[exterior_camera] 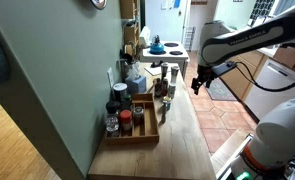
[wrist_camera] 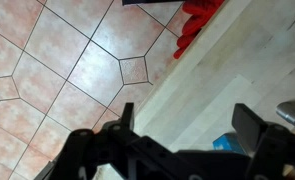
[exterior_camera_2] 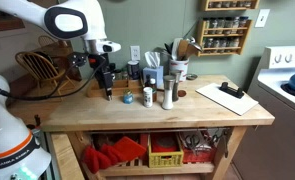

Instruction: Remove the spice bottle in the second compartment of the tray on the left of the counter top to the right side of the salt shaker

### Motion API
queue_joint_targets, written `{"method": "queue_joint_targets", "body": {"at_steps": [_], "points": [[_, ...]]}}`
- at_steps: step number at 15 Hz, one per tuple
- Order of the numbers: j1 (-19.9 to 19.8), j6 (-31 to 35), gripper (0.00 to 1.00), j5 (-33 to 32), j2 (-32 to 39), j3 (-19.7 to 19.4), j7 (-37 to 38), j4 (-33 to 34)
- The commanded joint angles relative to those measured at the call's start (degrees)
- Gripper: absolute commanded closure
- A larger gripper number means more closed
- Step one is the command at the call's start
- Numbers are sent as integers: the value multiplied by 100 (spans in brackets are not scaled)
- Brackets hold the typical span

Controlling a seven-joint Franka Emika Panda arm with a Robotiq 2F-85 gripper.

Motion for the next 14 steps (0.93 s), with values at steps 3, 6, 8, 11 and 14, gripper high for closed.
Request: {"method": "queue_joint_targets", "body": {"at_steps": [3,6,8,11,14], "points": [[49,-16,0,-27,3,-44,25,8],[116,-251,0,-179,-94,116,-19,287],[346,-545,0,-273,-179,298,-264,679],[797,-751,0,-179,-146,483,-716,1162],[1287,-456,0,-34,57,609,-1086,1475]]}}
